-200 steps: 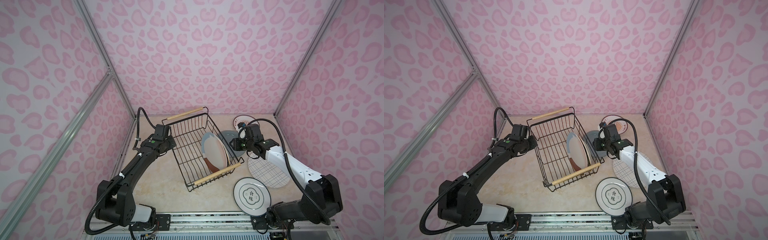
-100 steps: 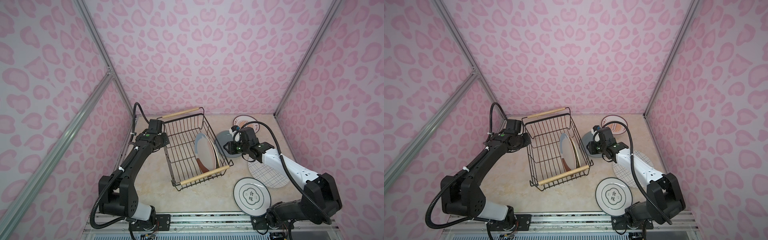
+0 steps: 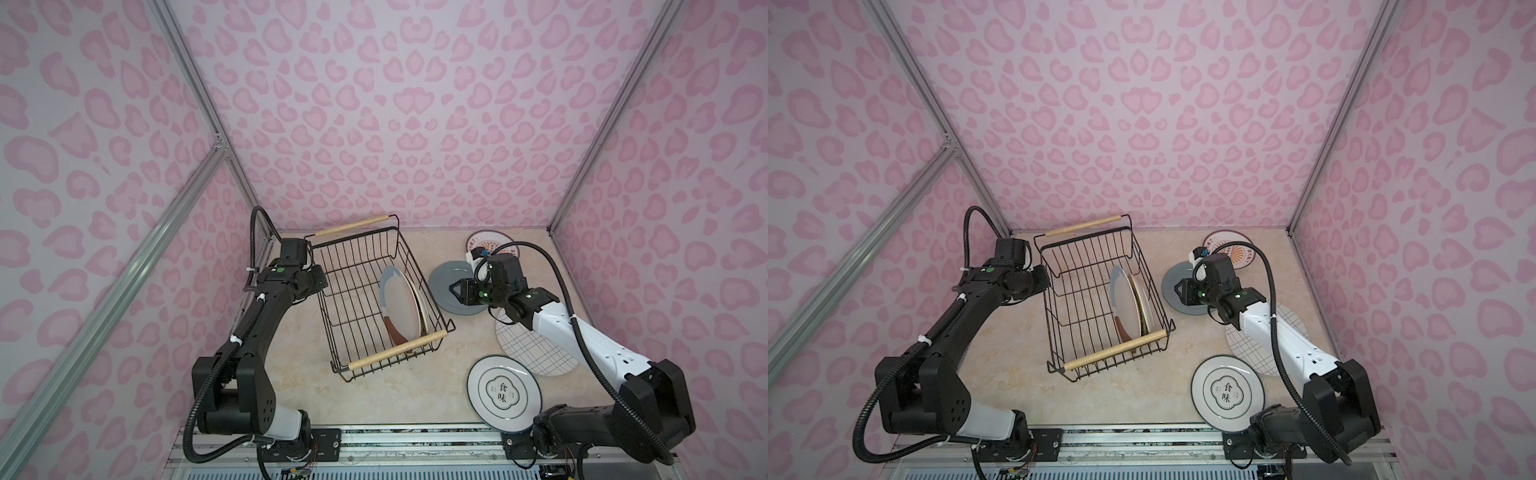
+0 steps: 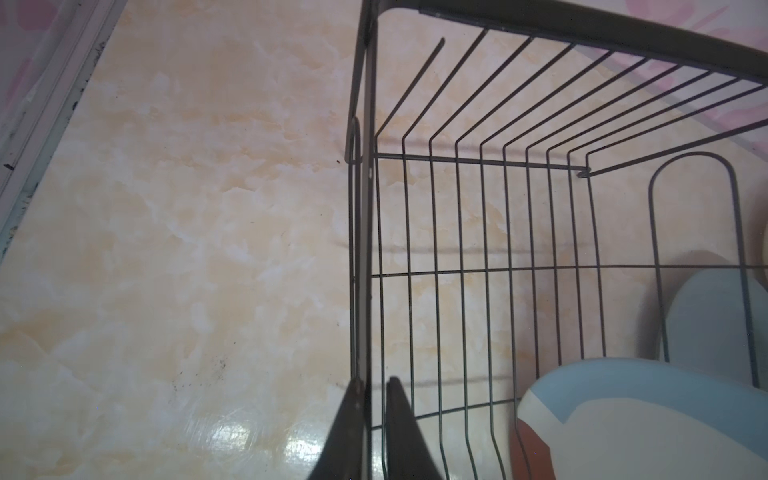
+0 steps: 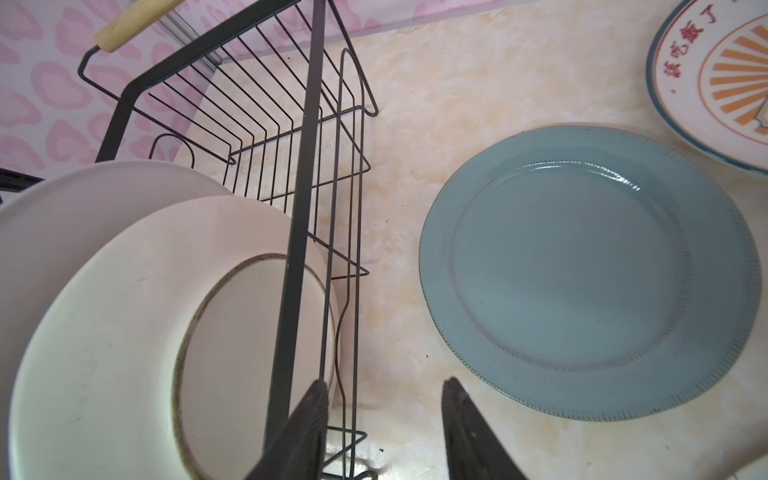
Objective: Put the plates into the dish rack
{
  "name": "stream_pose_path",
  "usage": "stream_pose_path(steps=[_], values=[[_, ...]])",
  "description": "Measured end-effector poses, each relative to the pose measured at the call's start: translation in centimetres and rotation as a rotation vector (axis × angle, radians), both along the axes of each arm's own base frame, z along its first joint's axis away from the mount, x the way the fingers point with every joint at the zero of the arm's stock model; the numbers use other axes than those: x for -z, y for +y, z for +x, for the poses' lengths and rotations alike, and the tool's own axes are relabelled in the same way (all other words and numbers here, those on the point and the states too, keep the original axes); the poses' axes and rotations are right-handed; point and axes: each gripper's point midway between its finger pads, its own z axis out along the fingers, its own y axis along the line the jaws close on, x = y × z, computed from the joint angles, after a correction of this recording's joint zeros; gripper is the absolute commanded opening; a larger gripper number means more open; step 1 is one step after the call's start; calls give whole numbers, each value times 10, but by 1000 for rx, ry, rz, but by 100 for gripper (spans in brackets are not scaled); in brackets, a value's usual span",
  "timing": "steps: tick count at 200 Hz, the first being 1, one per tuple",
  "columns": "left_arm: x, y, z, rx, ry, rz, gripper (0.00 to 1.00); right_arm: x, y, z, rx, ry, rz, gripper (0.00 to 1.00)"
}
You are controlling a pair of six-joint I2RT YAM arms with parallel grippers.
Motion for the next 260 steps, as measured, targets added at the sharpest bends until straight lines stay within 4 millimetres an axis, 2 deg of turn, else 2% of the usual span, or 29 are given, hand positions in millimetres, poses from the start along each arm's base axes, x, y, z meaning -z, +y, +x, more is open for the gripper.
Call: stream_pose_path(steps=[7,16,38,58,96,118,154,167,171,180,195,225,260], values=[[-5,-2,-1,6,-14,-10,35,-2,-5,0,15,-2,7,51],[-13,-4,-2,6,-34,-25,46,-5,-11,-2,28,-7,11,52],[-29,-5,-6,7,-79,-35,59,-8,-26,-6,70,-12,26,58],[-43,-5,-11,4,-108,-38,65,-8,-44,-13,123,-10,46,62],[-85,-8,-26,31,-213,-50,75,-3,-91,-34,292,24,119,76],[-104,-19,-42,92,-277,-96,80,13,-119,-55,406,80,162,77],[-102,-46,-63,212,-305,-211,82,52,-161,-89,637,223,214,81],[-100,-54,-67,248,-314,-245,82,69,-167,-104,695,293,221,84],[-100,-56,-68,258,-317,-254,82,75,-169,-111,717,319,221,88],[-101,-61,-70,279,-325,-271,82,83,-172,-120,753,356,220,94],[-103,-67,-72,308,-339,-292,82,96,-178,-134,804,402,206,98],[-107,-79,-74,361,-369,-330,82,122,-192,-166,931,520,175,98],[-113,-87,-79,396,-390,-361,82,136,-201,-185,1013,584,145,98]])
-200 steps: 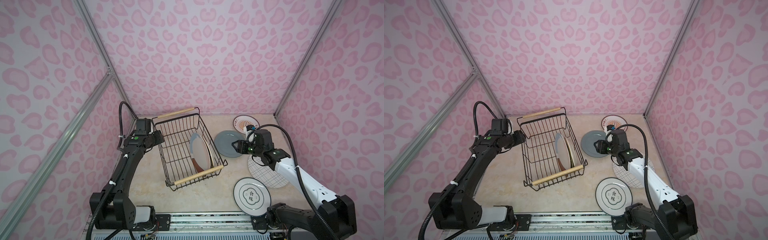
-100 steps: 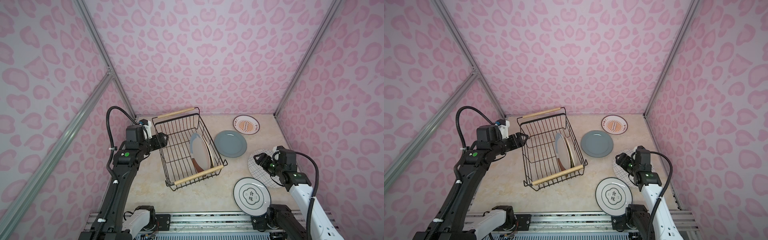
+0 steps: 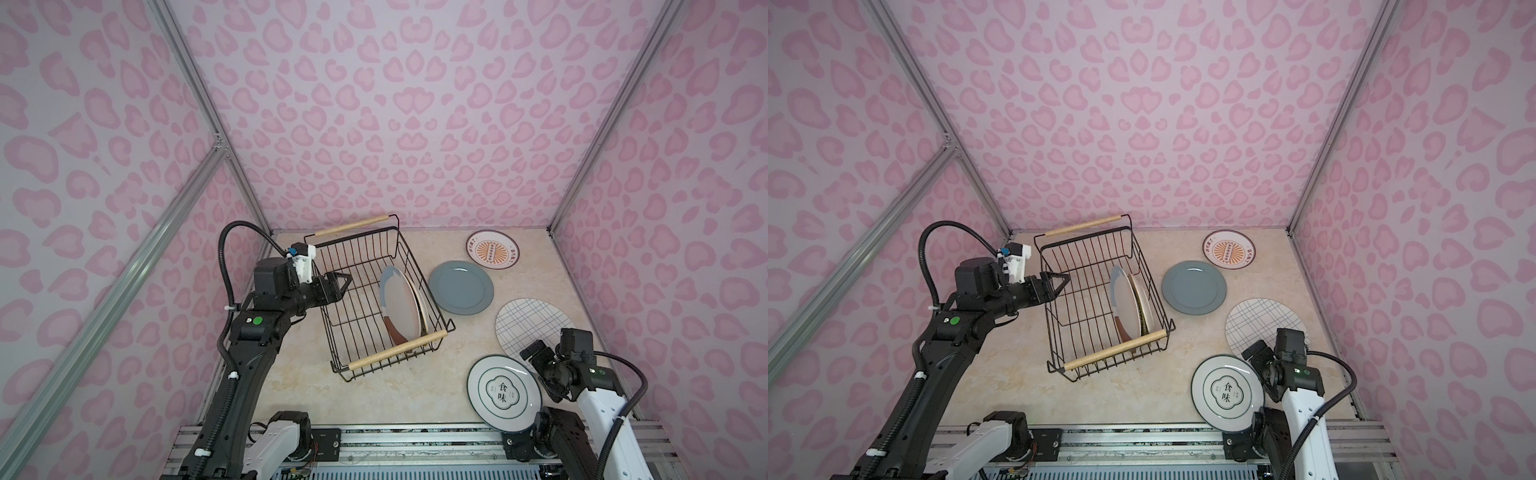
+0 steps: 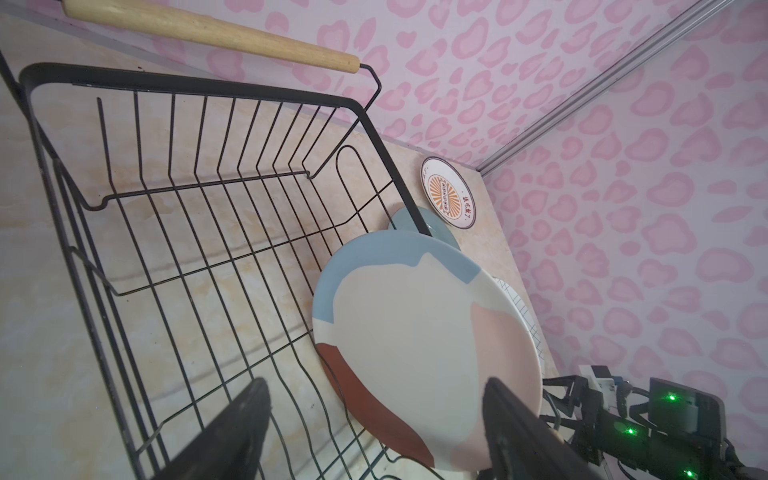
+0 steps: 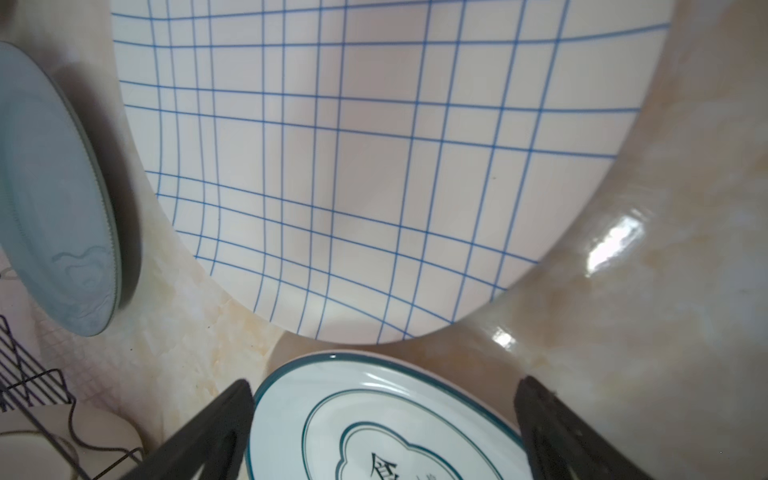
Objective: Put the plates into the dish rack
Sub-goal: 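Move the right gripper down to the green-rimmed white plate's edge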
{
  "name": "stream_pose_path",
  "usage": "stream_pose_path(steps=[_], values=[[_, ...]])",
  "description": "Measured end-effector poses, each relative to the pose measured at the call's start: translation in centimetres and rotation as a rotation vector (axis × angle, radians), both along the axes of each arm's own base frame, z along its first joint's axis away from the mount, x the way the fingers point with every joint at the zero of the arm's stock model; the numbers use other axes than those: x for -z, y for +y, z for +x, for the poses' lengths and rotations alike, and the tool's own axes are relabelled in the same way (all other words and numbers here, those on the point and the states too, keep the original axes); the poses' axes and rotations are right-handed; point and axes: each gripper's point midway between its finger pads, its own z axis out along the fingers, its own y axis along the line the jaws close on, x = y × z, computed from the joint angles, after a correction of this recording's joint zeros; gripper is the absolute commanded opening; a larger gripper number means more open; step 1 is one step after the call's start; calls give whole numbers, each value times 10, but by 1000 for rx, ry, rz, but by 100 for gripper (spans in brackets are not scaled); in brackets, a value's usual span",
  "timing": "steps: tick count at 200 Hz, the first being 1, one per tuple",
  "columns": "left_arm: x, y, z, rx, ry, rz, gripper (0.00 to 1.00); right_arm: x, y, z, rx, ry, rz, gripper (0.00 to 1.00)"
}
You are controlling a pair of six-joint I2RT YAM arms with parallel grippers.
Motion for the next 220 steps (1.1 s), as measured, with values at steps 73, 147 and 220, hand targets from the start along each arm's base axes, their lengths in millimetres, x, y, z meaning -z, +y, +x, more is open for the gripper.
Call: stream_pose_path(steps=[73,147,220], values=[[-5,-2,1,9,-16,-12,82,22,14,-28,-6,149,66,98],[-4,-2,1,8,-16,-12,82,27,56,-27,-82,178,121,98],[-1,0,1,-5,-14,-3,83,19,113,33,-169,-57,306,92]])
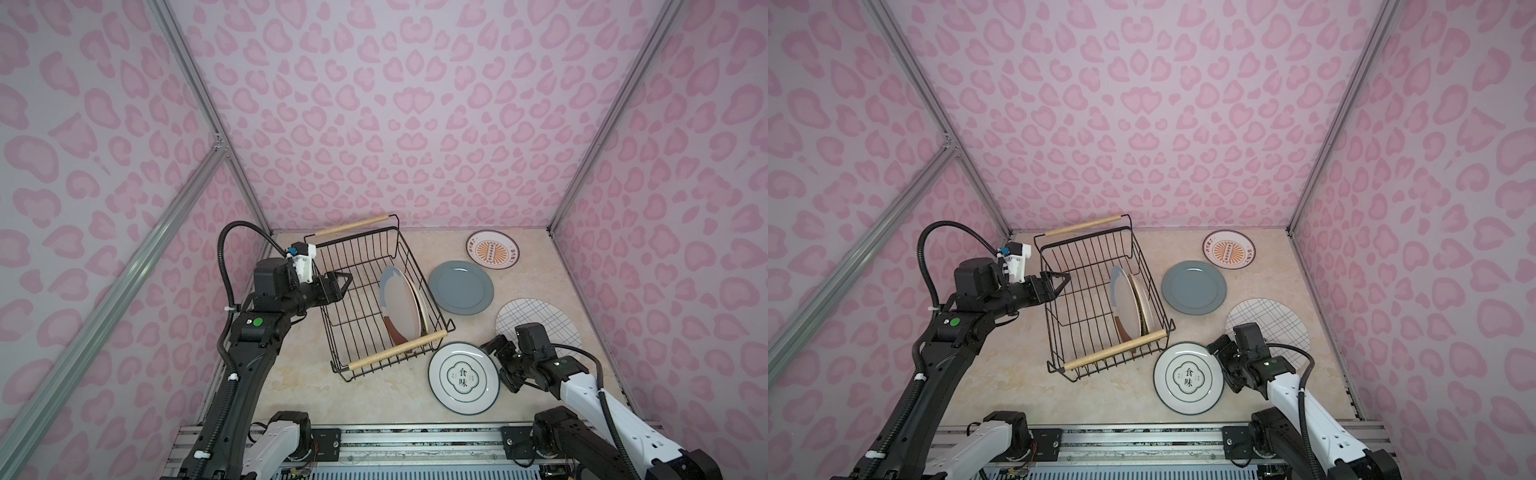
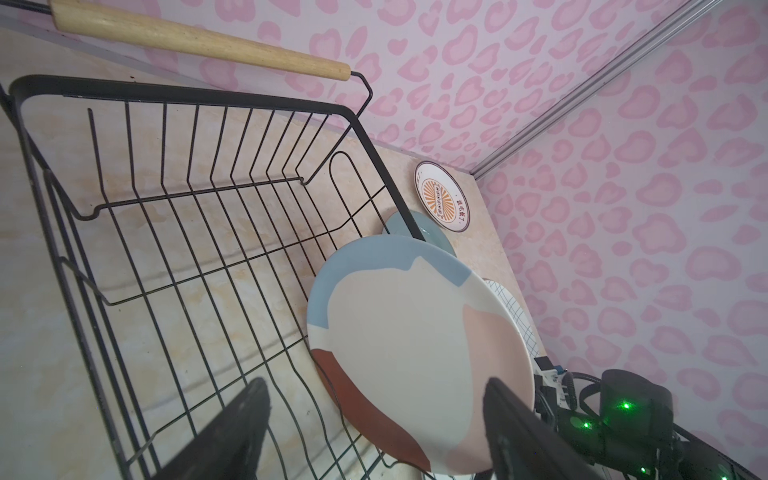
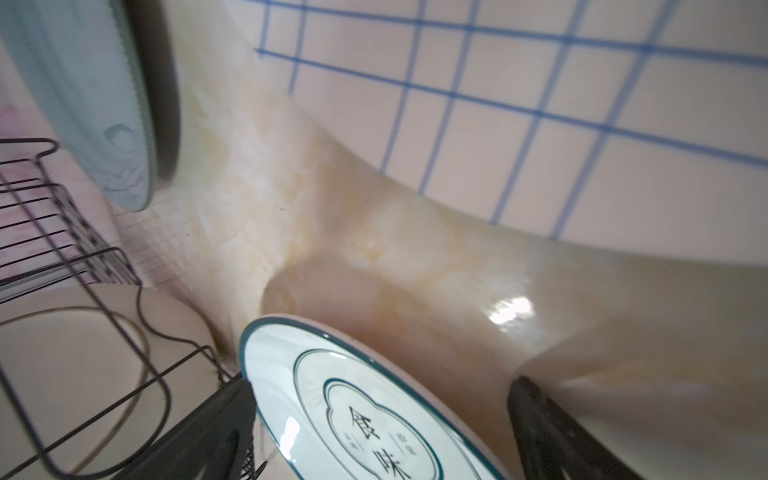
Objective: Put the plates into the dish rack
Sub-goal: 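Move the right gripper down to the green-rimmed white plate's edge, then grasp the green-rimmed plate rim with the right gripper and tilt it up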
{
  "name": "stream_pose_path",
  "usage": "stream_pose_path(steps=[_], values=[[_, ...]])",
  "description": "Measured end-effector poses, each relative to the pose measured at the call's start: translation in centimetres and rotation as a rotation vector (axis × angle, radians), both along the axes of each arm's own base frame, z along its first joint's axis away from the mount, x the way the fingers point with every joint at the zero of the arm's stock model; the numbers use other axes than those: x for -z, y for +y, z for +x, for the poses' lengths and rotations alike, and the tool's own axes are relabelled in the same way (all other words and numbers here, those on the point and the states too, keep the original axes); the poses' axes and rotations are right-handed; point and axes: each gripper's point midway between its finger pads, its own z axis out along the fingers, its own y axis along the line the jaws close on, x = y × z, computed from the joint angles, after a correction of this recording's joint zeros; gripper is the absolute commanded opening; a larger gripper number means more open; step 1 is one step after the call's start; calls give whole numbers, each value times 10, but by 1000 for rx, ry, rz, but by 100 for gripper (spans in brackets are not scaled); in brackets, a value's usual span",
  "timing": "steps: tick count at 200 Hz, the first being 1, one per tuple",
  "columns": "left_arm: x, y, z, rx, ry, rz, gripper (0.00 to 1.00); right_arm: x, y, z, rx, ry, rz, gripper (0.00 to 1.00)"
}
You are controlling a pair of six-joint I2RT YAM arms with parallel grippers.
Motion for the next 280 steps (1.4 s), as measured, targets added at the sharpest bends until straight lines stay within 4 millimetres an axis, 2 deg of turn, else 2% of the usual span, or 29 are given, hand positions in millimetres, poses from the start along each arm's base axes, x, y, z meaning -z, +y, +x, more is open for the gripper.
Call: stream_pose_path(steps=[39,112,138,181,194,207,251,280], values=[[3,2,0,-9,3,8,83,-6,4,3,-56,-117,24,93],[8,2,1,-10,16,10,83,-5,2,-18,-195,-137,-27,90],[8,2,1,-9,16,10,83,-3,1,-33,-234,-125,-31,86],[8,2,1,-9,17,10,83,0,8,-43,-288,-115,-3,78],[8,2,1,-9,17,10,83,1,10,-44,-307,-110,1,74],[8,2,1,-9,17,10,83,3,12,-47,-333,-101,1,65],[8,2,1,-9,15,10,83,8,15,-54,-390,-65,-17,57],[7,2,0,-9,14,10,83,11,14,-54,-422,-39,-50,46]])
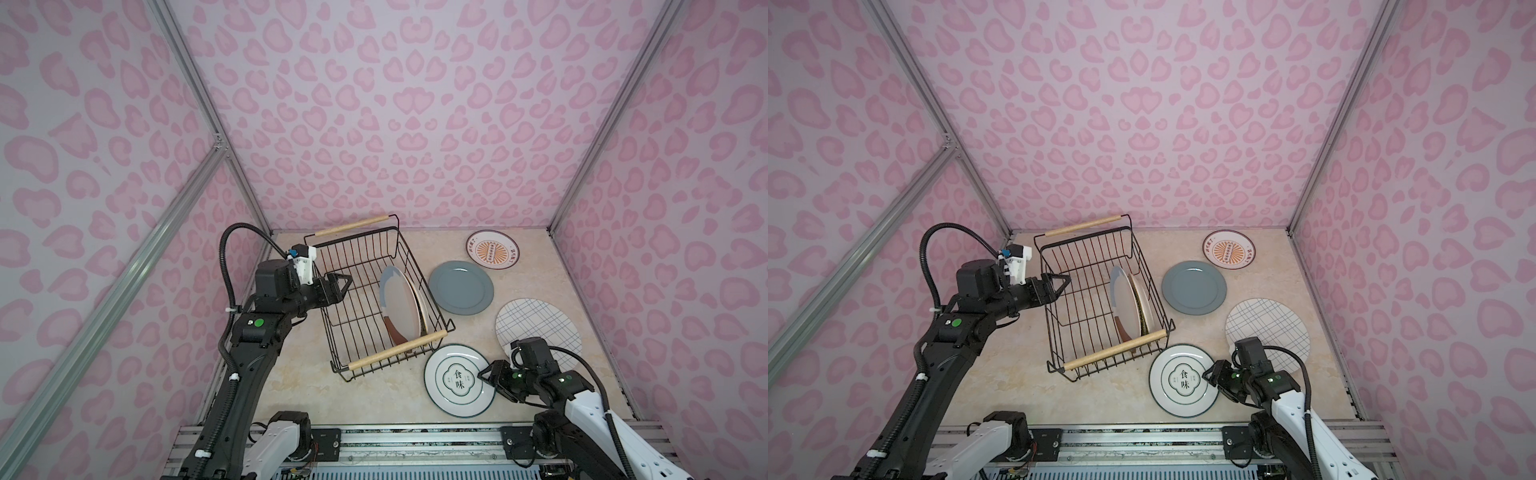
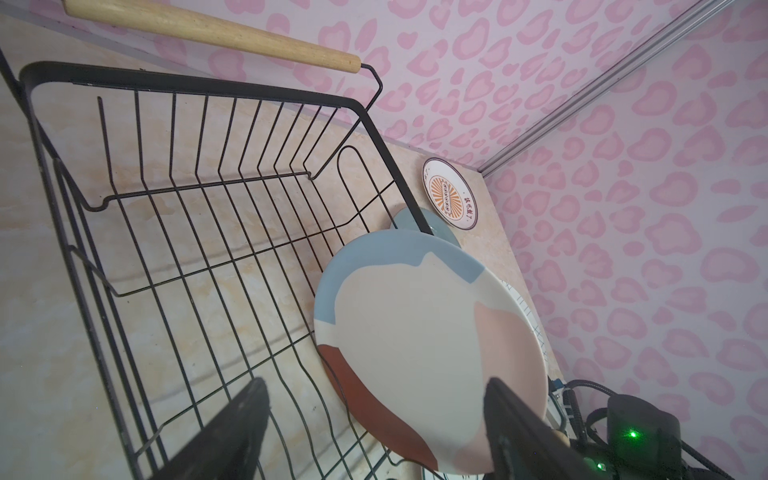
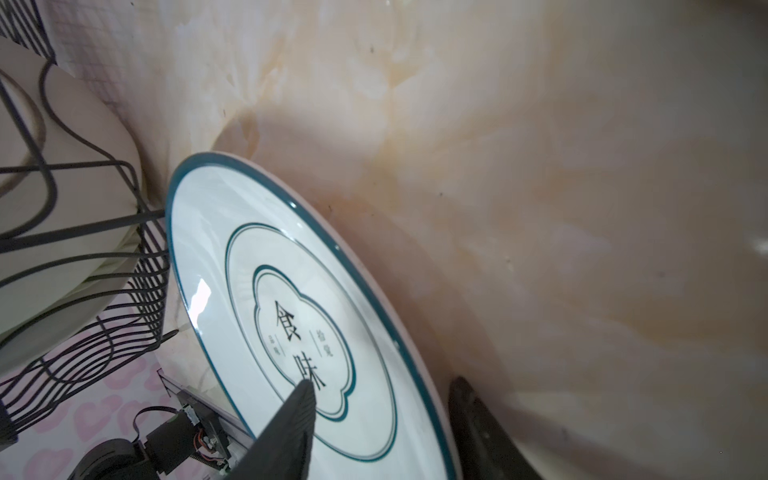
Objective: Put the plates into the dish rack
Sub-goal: 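Grasp the green-rimmed plate rim with the right gripper and tilt it up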
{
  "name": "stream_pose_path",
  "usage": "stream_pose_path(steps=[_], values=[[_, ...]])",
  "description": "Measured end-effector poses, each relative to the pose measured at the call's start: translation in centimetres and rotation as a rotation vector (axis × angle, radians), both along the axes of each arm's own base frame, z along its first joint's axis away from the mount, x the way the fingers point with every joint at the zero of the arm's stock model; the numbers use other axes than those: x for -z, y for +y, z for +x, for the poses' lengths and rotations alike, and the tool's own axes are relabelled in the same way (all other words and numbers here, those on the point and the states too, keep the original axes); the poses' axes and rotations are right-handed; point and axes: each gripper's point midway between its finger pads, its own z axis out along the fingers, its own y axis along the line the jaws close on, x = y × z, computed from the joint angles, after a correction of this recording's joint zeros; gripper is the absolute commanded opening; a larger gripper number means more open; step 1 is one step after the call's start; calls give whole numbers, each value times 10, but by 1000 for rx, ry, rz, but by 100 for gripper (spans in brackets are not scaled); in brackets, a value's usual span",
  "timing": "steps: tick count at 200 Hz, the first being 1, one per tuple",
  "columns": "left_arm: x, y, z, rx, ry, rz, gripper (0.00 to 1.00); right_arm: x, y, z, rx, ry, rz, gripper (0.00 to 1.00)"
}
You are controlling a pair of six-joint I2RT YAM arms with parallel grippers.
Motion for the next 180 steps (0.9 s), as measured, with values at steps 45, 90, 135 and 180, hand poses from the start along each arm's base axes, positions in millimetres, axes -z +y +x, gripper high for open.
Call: stream_pose_path(steps=[45,90,135,180], values=[[-5,-5,-4,28,-12,-18,86,5,-2,0,-21,12,-38,29],[-24,-27,-15,142,-69,-81,88,7,0,0,-39,-4,-33,15],[-32,-35,-19,187,-94,-100,89,-7,15,10,-60,-73,57,0],[-32,-35,-20,188,-95,-100,89,-9,9,12,-28,-67,39,0]])
